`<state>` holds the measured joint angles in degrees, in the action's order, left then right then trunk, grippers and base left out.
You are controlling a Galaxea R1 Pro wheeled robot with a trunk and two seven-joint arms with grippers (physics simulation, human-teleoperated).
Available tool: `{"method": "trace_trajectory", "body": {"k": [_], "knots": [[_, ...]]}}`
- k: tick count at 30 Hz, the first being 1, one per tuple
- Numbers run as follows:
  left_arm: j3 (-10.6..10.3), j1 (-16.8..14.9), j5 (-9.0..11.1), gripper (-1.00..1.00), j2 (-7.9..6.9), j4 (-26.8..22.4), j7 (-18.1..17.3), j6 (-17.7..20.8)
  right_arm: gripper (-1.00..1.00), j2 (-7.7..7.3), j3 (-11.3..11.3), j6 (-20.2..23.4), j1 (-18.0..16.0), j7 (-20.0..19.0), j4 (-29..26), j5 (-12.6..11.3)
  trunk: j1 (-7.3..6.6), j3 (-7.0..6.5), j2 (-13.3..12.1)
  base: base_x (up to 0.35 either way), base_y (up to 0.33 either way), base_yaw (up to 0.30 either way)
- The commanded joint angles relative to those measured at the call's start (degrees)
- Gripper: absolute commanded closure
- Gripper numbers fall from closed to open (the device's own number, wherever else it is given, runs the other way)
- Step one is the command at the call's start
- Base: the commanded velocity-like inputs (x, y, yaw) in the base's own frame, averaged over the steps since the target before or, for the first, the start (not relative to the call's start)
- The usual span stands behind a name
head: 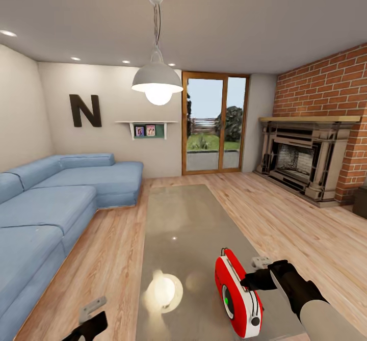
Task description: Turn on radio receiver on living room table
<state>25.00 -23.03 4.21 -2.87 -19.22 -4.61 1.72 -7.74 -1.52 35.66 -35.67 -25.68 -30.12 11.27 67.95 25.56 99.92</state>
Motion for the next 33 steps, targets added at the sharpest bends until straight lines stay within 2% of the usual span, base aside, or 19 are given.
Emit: {"method": "trace_trajectory", "body": {"k": [1, 10, 33], "knots": [[0.0, 0.0, 0.0, 1.0, -0.19, 0.0, -0.1, 0.1, 1.0, 0.0, 0.0, 0.0, 0.0, 0.0, 0.0, -0.3, 0.0, 0.0, 0.0, 0.017, 0.0, 0.0], [0.0, 0.0, 0.0, 1.0, -0.25, 0.0, -0.1, -0.1, 1.0, 0.0, 0.0, 0.0, 0.0, 0.0, 0.0, -0.3, 0.0, 0.0, 0.0, 0.183, 0.066, 0.0], [0.0, 0.0, -0.1, 1.0, -0.03, 0.0, 0.2, 0.1, 1.0, 0.0, -0.1, -0.2, 0.0, 0.0, 0.0, -0.3, 0.44, 0.35, 0.8, 0.004, 0.001, 0.0]]}}
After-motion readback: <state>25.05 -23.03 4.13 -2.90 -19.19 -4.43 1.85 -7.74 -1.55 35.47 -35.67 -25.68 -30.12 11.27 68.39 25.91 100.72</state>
